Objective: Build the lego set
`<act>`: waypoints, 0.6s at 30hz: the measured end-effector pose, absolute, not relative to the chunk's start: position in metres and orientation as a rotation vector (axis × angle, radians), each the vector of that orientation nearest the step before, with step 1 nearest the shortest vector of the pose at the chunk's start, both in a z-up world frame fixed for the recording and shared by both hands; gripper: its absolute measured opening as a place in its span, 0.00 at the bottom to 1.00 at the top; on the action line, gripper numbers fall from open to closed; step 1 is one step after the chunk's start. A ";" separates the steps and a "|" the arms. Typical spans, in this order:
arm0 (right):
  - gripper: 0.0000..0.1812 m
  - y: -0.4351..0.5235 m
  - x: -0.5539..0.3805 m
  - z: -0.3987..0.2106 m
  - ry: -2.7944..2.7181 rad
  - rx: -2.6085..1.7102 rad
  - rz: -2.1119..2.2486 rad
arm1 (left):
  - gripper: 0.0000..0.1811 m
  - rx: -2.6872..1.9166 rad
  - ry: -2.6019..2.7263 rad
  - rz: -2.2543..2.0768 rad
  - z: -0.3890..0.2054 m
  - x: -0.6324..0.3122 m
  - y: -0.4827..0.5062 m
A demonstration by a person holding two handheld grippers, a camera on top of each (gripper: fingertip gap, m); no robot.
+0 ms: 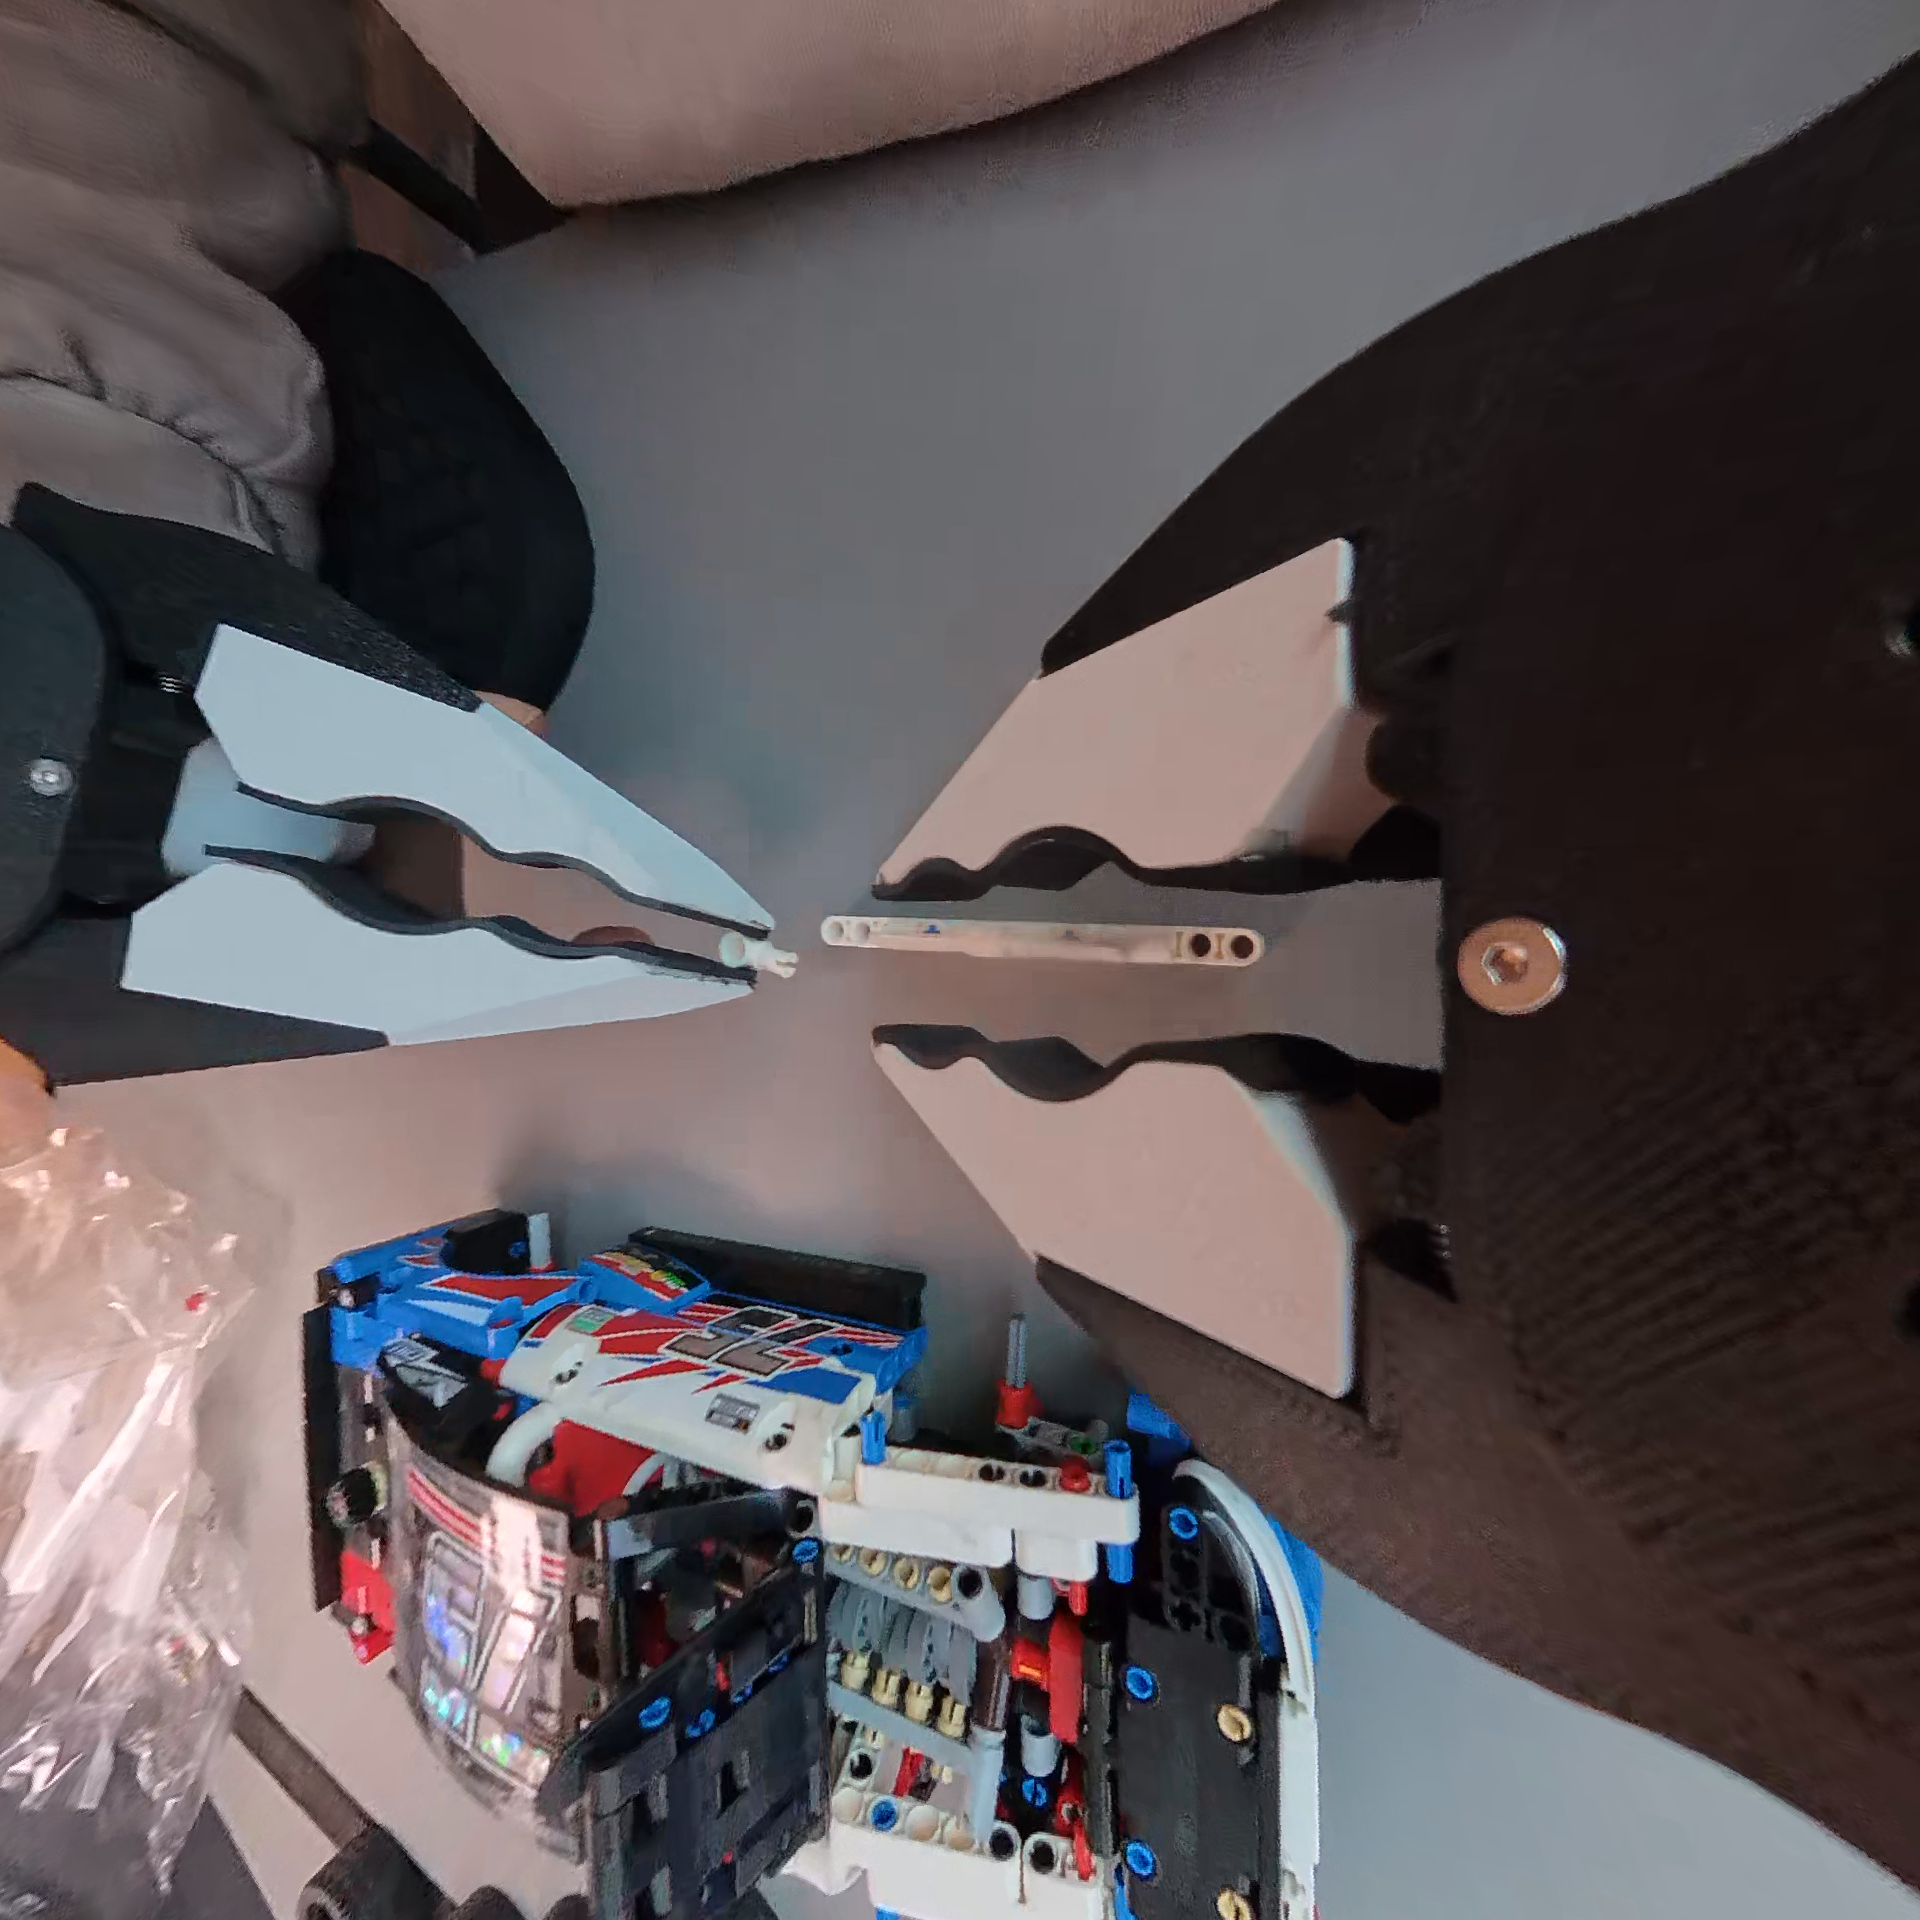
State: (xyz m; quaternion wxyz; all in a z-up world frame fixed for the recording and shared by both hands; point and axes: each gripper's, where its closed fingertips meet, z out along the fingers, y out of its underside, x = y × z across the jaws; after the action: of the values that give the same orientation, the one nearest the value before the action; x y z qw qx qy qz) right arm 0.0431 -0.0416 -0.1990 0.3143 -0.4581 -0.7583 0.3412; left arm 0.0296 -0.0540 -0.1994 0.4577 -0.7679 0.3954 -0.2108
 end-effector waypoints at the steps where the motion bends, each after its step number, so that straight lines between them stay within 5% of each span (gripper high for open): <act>1: 0.03 -0.044 0.041 -0.196 -1.986 -1.207 0.921 | 0.11 -1.877 0.966 -0.525 -0.194 0.031 -0.055; 18: 0.09 -0.056 0.036 -0.160 -1.800 -1.231 1.423 | 0.02 -1.742 0.900 -0.605 -0.160 0.032 -0.059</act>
State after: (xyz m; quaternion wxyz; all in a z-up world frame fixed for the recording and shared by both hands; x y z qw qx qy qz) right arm 0.0362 -0.0557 -0.1600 0.2655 -0.4557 -0.6666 0.5268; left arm 0.0323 -0.0591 -0.1595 0.5184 -0.7261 0.3750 -0.2520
